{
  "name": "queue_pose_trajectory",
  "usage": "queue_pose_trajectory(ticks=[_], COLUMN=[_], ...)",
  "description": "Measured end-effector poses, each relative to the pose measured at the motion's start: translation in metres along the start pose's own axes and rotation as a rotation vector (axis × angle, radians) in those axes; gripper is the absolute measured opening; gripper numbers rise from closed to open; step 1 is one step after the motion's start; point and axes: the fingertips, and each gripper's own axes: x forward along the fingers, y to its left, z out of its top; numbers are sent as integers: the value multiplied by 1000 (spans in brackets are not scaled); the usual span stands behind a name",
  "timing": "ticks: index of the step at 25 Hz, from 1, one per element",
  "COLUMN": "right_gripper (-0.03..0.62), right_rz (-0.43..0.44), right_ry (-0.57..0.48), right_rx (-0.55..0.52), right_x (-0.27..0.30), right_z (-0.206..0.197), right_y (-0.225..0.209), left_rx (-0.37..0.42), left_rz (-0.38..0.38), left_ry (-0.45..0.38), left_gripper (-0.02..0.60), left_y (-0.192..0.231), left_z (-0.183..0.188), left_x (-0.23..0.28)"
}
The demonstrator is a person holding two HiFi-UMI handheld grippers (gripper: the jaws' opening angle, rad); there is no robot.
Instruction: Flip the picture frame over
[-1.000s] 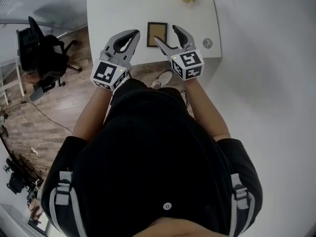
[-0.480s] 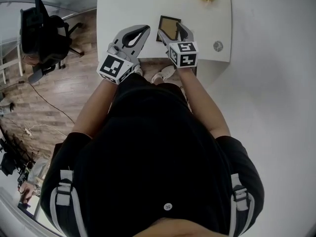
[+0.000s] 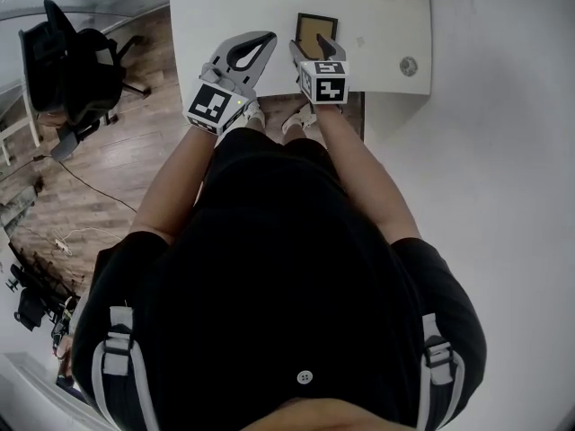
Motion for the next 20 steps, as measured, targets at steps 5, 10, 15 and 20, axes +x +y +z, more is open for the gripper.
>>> queue_pose_trajectory(ticks=[5,10,15,20], right_gripper=[215,202,181,169], right_rz=[-71,-113,-141,-174], right_ry=[41,76,108,141], right_rx=[14,28,44,68], right_x=[20,36,50,57], right_z=[-21,-38,-55,-69], right_y=[-7,-12,-11,-14], left_rx=[-25,-32,-57,-79], left_rz=[-30,-61,-66,-61], left_ry=[47,48,55,69], left_gripper=[5,5,5,5], left_y=[8,10,15,21], left_z=[-25,-45,-64,-79], left_x=[8,19,24,23])
